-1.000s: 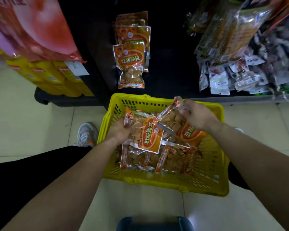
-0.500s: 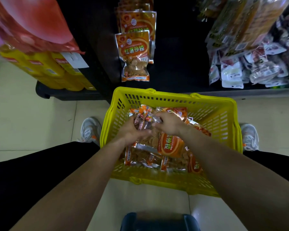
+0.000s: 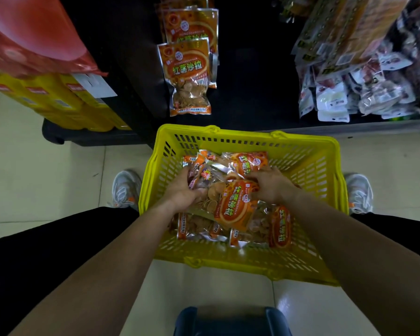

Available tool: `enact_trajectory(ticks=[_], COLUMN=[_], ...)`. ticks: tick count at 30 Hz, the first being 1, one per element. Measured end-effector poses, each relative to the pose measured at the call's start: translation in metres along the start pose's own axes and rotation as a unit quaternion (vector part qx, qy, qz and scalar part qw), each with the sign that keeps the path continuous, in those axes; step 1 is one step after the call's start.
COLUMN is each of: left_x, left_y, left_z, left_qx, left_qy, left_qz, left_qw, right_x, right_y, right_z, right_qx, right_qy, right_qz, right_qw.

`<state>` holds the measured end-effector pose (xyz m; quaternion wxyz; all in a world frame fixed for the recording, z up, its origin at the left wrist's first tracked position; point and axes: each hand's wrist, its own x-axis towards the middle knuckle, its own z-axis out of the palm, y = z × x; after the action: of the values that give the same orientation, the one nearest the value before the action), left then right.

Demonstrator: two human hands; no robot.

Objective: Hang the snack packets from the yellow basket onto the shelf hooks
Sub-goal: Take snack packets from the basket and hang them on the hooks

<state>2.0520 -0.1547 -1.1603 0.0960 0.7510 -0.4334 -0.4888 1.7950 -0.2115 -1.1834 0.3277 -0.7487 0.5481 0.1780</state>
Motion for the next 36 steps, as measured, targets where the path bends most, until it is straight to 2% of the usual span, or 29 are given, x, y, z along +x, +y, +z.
enact_trajectory(ticks=[2,5,10,14,18,21,25,29,36], left_x=[-0.002,-0.006,-0.007,-0.013,-0.033,-0.058,-0.096,-0.127,-0.149], left_y=[-0.001,-0.002,0.012,0.040,0.078,0.105,0.132,0.154,0.164], left_z=[-0.003,-0.004,-0.008,-0.023,-0.041,-0.055,-0.076,-0.098,-0.114], left_qx=[-0.009,-0.010,0.003,0.136,0.252,0.186,0.124,0.088,-0.019], left_qy=[0.003,0.008,0.071,0.129,0.085,0.039,0.081,0.091,0.052], left_qz=[0.000,-0.001,0.012,0.088,0.178,0.234,0.282,0.306,0.297], left_qw=[1.000,1.000,0.997,0.978,0.947,0.954,0.948,0.944,0.953], right_x=[0.002,0.002,-0.004,-0.011,-0.035,-0.064,-0.109,-0.153,-0.187], right_y=[-0.006,-0.012,-0.022,-0.036,-0.063,-0.082,-0.094,-0.078,-0.056], right_z=[-0.001,-0.002,-0.015,-0.042,-0.083,-0.117,-0.160,-0.193,-0.203], right_qx=[0.016,0.099,0.197,0.221,0.232,0.207,0.161,0.086,0.154], right_qy=[0.017,0.055,0.048,0.067,0.075,0.106,0.180,0.209,0.256], right_qz=[-0.002,-0.003,-0.015,-0.051,-0.112,-0.150,-0.167,-0.147,-0.164], right_qw=[1.000,0.994,0.979,0.972,0.963,0.961,0.956,0.963,0.940])
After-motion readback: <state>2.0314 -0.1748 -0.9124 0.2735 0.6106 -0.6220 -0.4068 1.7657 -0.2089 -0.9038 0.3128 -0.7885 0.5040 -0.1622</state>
